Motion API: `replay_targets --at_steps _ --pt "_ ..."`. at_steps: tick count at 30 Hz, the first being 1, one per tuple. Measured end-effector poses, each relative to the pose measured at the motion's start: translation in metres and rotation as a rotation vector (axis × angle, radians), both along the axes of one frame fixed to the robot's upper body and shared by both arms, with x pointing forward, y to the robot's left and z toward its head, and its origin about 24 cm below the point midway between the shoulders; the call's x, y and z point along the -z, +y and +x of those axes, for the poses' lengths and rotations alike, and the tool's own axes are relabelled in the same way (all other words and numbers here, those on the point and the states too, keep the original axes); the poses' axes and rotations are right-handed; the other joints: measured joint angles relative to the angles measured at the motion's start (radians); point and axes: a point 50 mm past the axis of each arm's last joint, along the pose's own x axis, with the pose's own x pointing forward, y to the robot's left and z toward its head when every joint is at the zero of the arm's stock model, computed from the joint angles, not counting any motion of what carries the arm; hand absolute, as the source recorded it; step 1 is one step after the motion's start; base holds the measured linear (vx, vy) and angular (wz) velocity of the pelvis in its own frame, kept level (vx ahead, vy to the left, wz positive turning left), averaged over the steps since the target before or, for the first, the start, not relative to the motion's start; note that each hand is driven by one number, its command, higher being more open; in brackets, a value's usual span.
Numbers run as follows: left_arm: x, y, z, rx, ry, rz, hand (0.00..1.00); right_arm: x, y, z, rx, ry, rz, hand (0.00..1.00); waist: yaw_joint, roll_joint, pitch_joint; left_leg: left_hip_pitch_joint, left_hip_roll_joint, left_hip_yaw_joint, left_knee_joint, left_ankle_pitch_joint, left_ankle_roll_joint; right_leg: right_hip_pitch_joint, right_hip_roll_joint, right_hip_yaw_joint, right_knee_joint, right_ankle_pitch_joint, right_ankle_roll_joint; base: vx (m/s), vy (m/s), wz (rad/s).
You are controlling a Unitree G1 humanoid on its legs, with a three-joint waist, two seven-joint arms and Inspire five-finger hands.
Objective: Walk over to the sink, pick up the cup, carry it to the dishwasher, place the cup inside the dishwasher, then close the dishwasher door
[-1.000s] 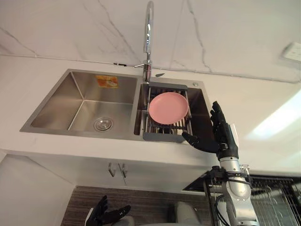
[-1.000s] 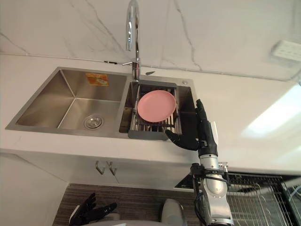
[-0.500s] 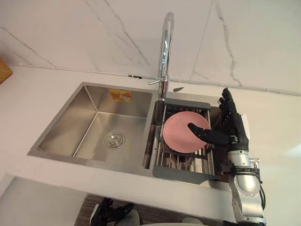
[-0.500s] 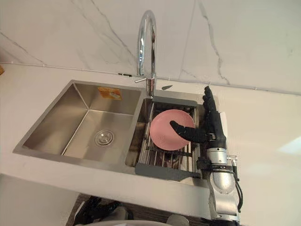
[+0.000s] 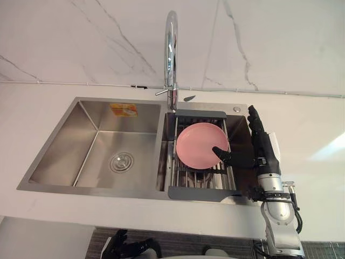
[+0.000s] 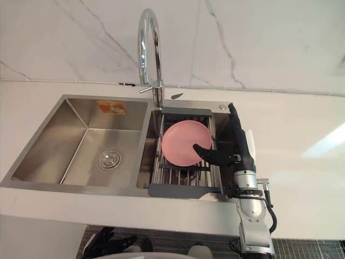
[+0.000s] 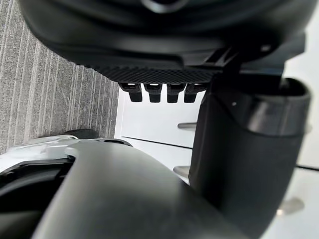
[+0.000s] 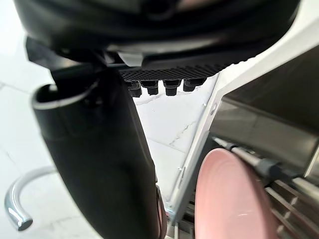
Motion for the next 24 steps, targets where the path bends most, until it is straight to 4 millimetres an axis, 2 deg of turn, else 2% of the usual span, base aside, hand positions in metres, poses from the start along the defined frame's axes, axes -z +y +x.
replay_targets --at_steps 4,9,15,24 --pt "0.001 0.002 -0.002 -0.001 0.014 0.003 1.0 0.0 0.0 0.0 -0.003 0.011 -0.049 1.0 -0.001 -0.004 -0.009 0.006 0.006 0.008 -0.023 0.02 -0.002 -0.007 0.009 0.009 -0.006 0.008 -0.015 -0.08 -0.022 -0.07" --pt "0.001 0.003 -0.003 0.0 0.022 0.005 1.0 -0.001 -0.003 0.001 -0.026 0.029 -0.177 1.0 -0.001 -0.009 -0.014 0.01 0.007 0.025 -0.017 0.019 -0.001 -0.006 0.011 0.027 -0.017 0.026 -0.009 -0.04 0.001 -0.12" --pt "0.0 0.005 -0.002 0.004 0.025 0.009 1.0 -0.001 0.0 0.009 -0.087 0.063 -0.388 1.0 0.003 -0.019 -0.015 0.009 0.011 0.026 0.029 -0.006 -0.003 0.014 0.012 0.029 -0.023 0.034 -0.003 0.0 0.0 0.0" --pt "-0.001 0.007 0.001 0.008 0.014 0.013 1.0 0.002 0.002 0.017 -0.118 0.097 -0.579 1.0 0.017 -0.038 -0.011 -0.005 0.012 0.023 0.061 -0.022 0.001 0.024 0.01 0.026 -0.039 0.036 -0.014 0.0 0.0 0.0"
